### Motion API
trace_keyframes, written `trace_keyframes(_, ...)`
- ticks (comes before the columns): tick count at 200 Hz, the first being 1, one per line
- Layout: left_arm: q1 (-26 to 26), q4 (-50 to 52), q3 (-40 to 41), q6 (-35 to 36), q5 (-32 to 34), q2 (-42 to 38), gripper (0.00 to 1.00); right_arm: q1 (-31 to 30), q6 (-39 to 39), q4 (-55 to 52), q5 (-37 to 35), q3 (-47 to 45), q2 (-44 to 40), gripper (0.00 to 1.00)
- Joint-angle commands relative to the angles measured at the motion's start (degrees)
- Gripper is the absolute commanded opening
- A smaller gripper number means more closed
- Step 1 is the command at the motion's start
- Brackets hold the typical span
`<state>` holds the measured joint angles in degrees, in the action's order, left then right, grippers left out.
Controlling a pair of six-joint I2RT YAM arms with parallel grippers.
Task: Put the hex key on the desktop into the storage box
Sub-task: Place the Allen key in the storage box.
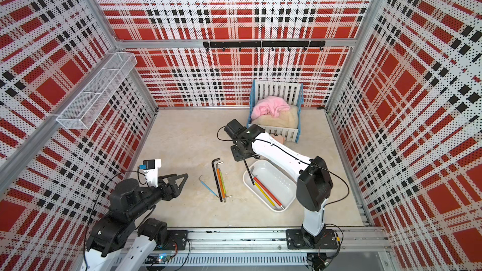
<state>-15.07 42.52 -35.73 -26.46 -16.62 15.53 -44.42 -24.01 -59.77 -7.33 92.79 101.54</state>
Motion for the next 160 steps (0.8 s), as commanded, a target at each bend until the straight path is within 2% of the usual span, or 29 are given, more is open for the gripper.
trace_keyframes(1, 0.4, -0.1, 0.2, 1.1, -1.0, 0.2, 0.76, 1.4, 7.0, 3.8, 0.7, -6.9, -7.7, 0.0)
trace_keyframes(27, 0.4, -0.2, 0.3, 1.1, -1.2, 0.3, 0.76, 1.6, 13.8, 6.3, 0.2, -16.0, -14.2, 0.0)
trace_keyframes(62, 0.4, -0.2, 0.3, 1.2, -1.3, 0.2, 0.76, 1.6, 19.5, 8.4, -0.7, -22.8, -17.6, 0.0)
trace_keyframes(119, 0.5, -0.2, 0.2, 1.1, -1.1, -0.1, 0.76, 1.8, 23.0, 11.8, 1.5, -31.2, -18.5, 0.0)
trace_keyframes(160, 0.5, -0.2, 0.2, 1.1, -1.2, -0.1, 0.76, 2.1, 23.5, 13.2, 1.3, -33.1, -16.9, 0.0)
